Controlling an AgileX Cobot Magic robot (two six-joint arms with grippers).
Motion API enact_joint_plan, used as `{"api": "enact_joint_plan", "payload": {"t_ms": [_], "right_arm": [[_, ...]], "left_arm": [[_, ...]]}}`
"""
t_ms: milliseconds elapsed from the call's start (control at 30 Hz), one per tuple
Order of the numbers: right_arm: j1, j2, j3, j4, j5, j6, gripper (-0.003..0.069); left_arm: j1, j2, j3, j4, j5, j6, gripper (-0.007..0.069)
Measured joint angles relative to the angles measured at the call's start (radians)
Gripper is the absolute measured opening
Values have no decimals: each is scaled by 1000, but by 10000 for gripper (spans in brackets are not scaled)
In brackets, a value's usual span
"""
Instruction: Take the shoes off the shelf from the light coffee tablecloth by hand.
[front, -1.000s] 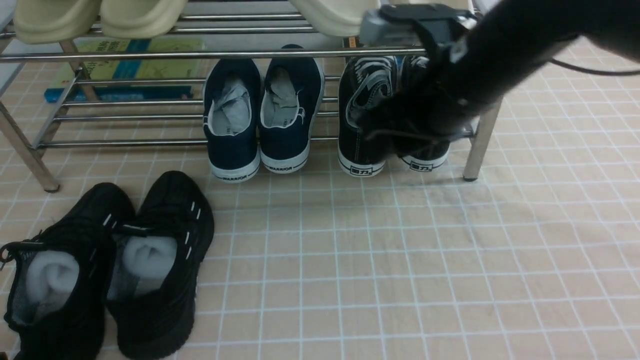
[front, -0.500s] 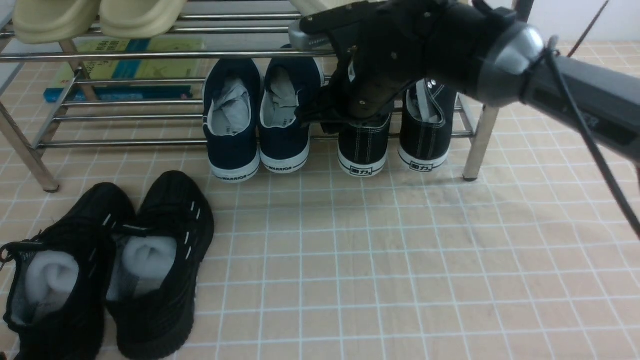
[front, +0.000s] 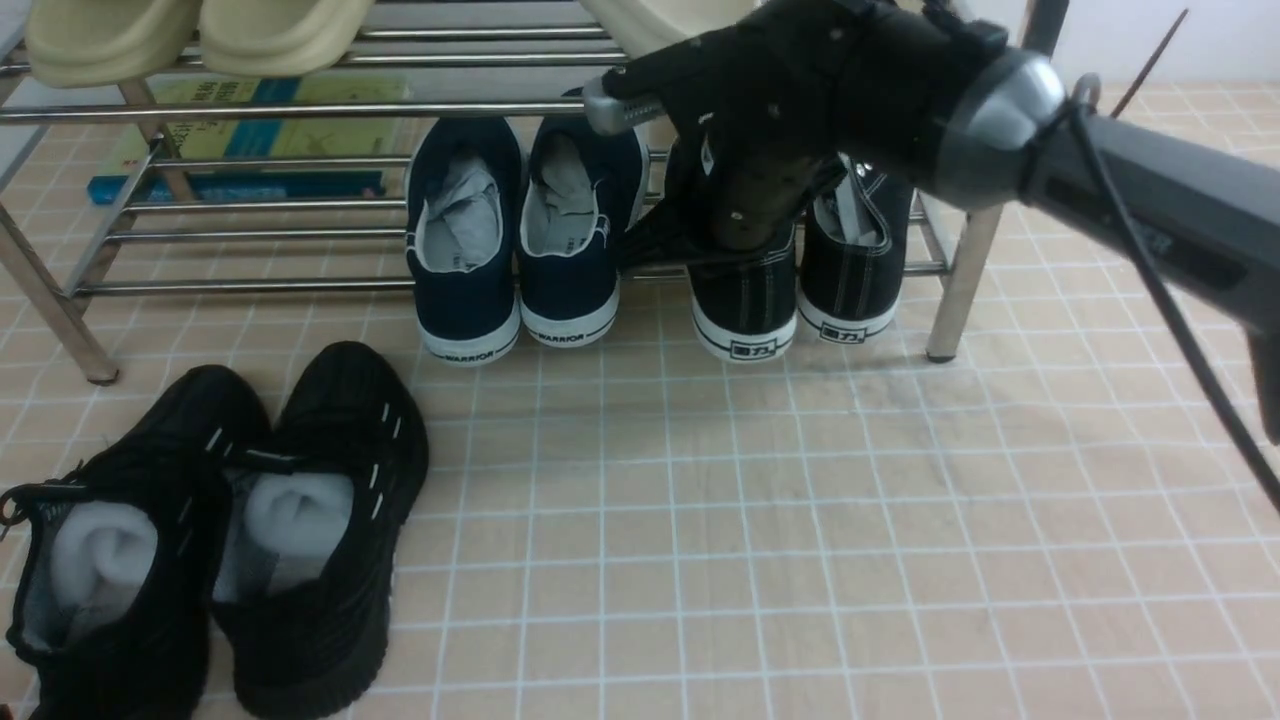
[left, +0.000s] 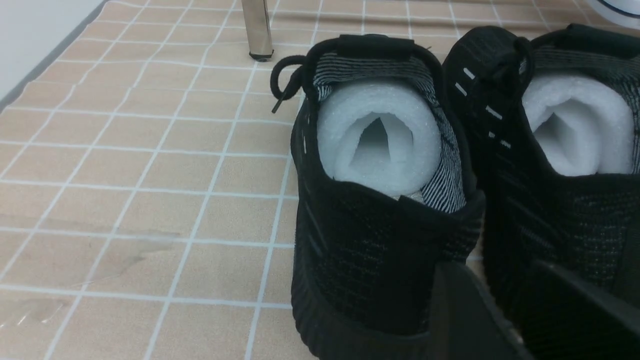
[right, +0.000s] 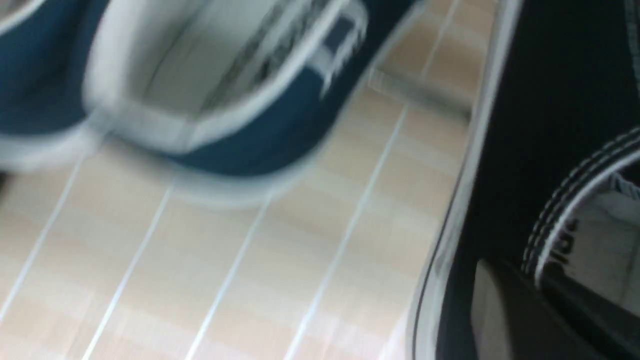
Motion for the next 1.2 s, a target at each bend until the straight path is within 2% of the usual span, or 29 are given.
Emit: {"api": "enact_joint_plan", "payload": {"t_ms": [133,367,733,933,1033,1100,1200], "right_arm": [[19,-82,-43,88,163,-41,1],[58,-240,-15,132,179,-45,3],[235,-421,343,136,179,66,7],[252,-413,459,101,178,130,10],[252,-396,473,58,178,167,10],[252,-366,475,-15,162,224,10],[246,-331,475,-38,131,270,10]], "left_arm": [[0,0,0,1,0,0,228],[0,0,0,2,0,0,232],[0,0,0,3,1,0,239],[0,0,0,3,1,0,239],[0,0,0,3,1,0,239],[0,0,0,3,1,0,239],[0,0,0,3,1,0,239]]}}
